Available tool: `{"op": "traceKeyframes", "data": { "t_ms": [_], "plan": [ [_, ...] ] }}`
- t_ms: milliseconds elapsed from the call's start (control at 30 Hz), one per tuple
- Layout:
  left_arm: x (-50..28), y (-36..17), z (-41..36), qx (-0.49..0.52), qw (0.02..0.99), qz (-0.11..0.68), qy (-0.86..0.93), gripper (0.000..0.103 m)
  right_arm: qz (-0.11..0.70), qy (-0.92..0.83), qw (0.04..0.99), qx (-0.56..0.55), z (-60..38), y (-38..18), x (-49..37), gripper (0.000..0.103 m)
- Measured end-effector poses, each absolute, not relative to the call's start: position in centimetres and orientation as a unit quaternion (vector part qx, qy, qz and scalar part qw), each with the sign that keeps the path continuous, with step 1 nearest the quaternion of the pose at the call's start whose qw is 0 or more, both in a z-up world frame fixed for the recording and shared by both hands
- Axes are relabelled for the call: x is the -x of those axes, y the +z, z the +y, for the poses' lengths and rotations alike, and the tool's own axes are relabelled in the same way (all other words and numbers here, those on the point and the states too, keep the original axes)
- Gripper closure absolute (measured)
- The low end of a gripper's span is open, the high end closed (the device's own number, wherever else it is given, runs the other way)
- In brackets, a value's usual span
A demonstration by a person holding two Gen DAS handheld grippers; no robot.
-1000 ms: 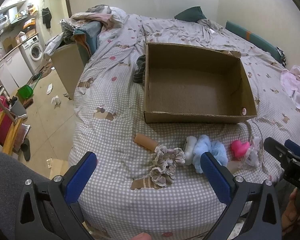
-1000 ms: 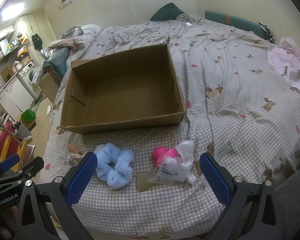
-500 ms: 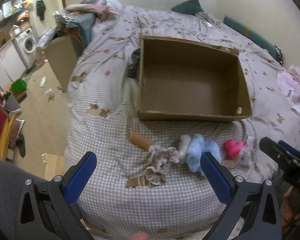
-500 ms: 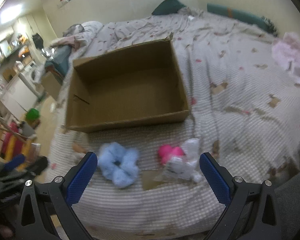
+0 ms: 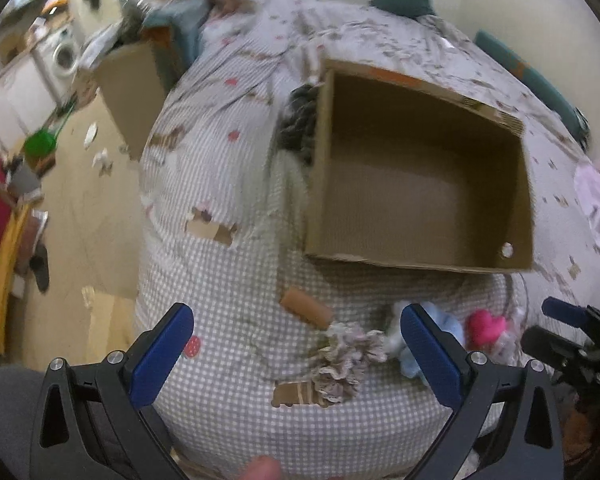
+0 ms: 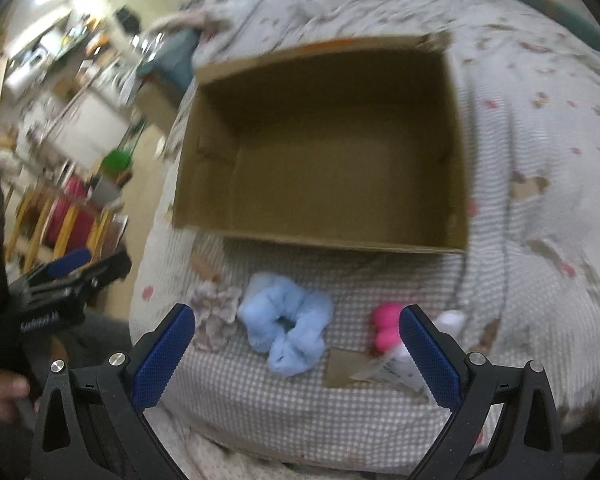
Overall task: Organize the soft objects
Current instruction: 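Grasp the light-blue scrunchie with the right gripper while the left gripper reaches the beige scrunchie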
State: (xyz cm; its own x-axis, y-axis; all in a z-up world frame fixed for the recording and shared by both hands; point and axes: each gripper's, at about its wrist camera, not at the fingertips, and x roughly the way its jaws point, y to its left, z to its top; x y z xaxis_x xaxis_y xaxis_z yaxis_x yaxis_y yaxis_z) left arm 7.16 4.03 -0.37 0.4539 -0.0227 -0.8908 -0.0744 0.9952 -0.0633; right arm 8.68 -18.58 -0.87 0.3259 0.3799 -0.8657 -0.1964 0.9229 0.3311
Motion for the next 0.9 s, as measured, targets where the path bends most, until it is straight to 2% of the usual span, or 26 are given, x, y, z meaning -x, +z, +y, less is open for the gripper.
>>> {"op": "traceKeyframes", "data": {
  "t_ms": [233,500,733,800,833,867,900],
  "plan": [
    [-7.9,-1.8,6.8,0.077,0.84,0.532,0.068,0.0,0.555,0.19,0.804,-0.1,-17.6,-4.8,-9.5,0.0],
    [-8.6,-2.5,6.8,0.086,0.831,0.544,0.073,0.0,0.593,0.21,0.777,0.019,-11.9,-8.2,-9.5,0.0],
    [-8.8,-3.1,6.6,0.08,0.824,0.555,0.074,0.0,0.617,0.199,0.76,0.052,-9.4,-11.7,-10.4,0.0],
    [-8.9,-3.3,6.7,0.082,0.823,0.557,0.076,0.0,0.624,0.199,0.755,0.043,-9.2,-12.4,-10.9,0.023],
    [-9.0,-3.3,6.8,0.082,0.823,0.557,0.077,0.0,0.629,0.203,0.75,0.035,-9.3,-12.6,-11.0,0.028],
    [-9.1,-3.3,6.8,0.082,0.823,0.557,0.077,0.0,0.629,0.207,0.748,0.027,-9.4,-12.7,-11.1,0.044],
    [-9.1,-3.2,6.8,0.082,0.824,0.555,0.077,0.0,0.627,0.217,0.747,0.024,-9.3,-12.5,-11.1,0.067]
  ]
}}
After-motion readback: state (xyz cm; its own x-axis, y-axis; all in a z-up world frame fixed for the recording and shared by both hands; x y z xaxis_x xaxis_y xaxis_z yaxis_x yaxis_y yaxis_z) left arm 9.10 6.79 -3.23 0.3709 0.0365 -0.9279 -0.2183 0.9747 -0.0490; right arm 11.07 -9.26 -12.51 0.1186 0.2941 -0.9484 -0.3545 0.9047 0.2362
